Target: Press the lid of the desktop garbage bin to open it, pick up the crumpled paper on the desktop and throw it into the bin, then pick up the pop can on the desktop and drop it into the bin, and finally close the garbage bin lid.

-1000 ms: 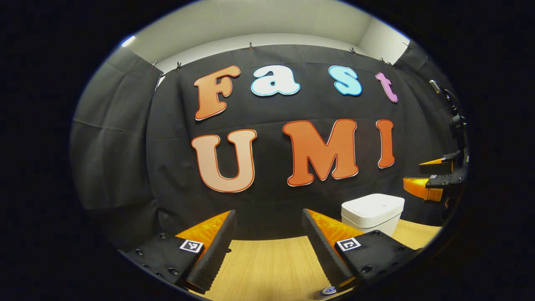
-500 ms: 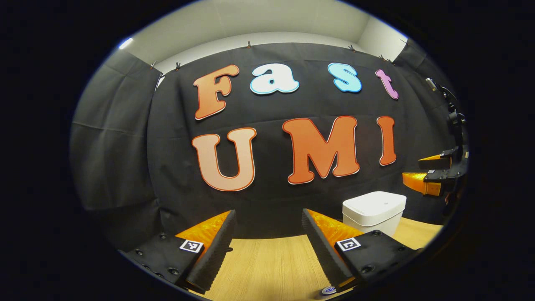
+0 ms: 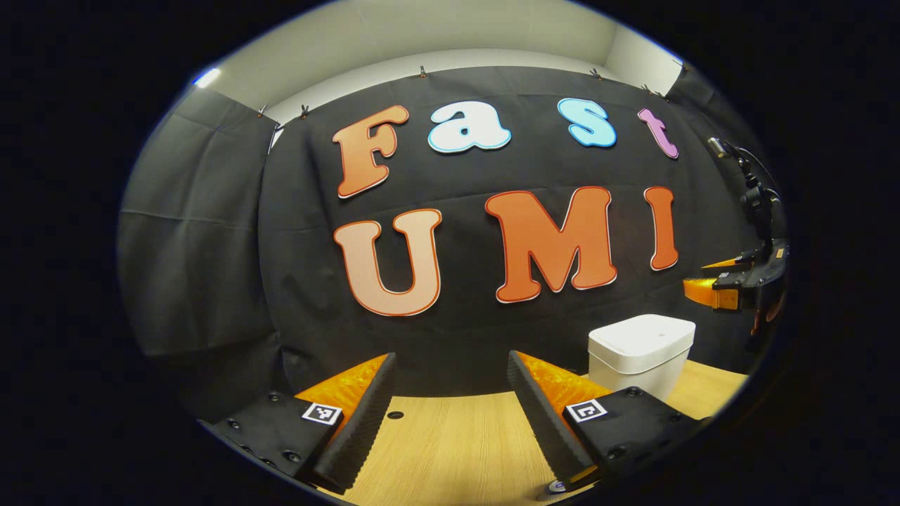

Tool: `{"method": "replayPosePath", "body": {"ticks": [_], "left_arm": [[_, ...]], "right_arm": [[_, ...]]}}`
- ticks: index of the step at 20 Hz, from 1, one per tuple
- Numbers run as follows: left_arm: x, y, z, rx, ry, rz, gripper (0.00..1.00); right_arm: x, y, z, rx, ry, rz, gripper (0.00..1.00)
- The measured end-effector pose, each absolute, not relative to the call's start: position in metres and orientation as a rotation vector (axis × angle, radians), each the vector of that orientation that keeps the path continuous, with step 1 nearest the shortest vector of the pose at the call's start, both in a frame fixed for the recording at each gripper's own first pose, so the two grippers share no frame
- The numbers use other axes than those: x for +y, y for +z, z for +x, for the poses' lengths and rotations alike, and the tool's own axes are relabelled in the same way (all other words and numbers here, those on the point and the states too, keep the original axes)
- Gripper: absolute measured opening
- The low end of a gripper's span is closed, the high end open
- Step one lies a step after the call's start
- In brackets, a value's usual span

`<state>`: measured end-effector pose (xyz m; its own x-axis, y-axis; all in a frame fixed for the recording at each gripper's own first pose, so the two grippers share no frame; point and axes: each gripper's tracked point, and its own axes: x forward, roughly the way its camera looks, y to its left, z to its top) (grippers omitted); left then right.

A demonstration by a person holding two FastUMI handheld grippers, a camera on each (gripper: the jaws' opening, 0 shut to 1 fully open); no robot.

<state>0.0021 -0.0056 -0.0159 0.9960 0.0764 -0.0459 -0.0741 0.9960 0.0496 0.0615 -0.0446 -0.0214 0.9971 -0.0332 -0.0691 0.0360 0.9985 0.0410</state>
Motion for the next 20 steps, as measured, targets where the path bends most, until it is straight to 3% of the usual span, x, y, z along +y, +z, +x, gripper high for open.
{"method": "replayPosePath", "body": {"ticks": [1,6,12,20], "left_arm": [[-0.003,-0.017,0.002,0.053,0.084,0.051,1.00],[0.005,-0.023,-0.002,0.080,0.133,0.066,1.00],[0.006,-0.030,-0.002,0.111,0.183,0.080,1.00],[-0.004,-0.035,-0.005,0.143,0.230,0.106,1.00]], "right_arm": [[-0.045,-0.027,0.066,0.083,-0.033,0.052,0.59],[-0.050,-0.044,0.089,0.124,-0.029,0.079,0.24],[-0.046,-0.062,0.111,0.159,0.019,0.108,0.01],[-0.047,-0.093,0.140,0.222,0.066,0.115,0.01]]}}
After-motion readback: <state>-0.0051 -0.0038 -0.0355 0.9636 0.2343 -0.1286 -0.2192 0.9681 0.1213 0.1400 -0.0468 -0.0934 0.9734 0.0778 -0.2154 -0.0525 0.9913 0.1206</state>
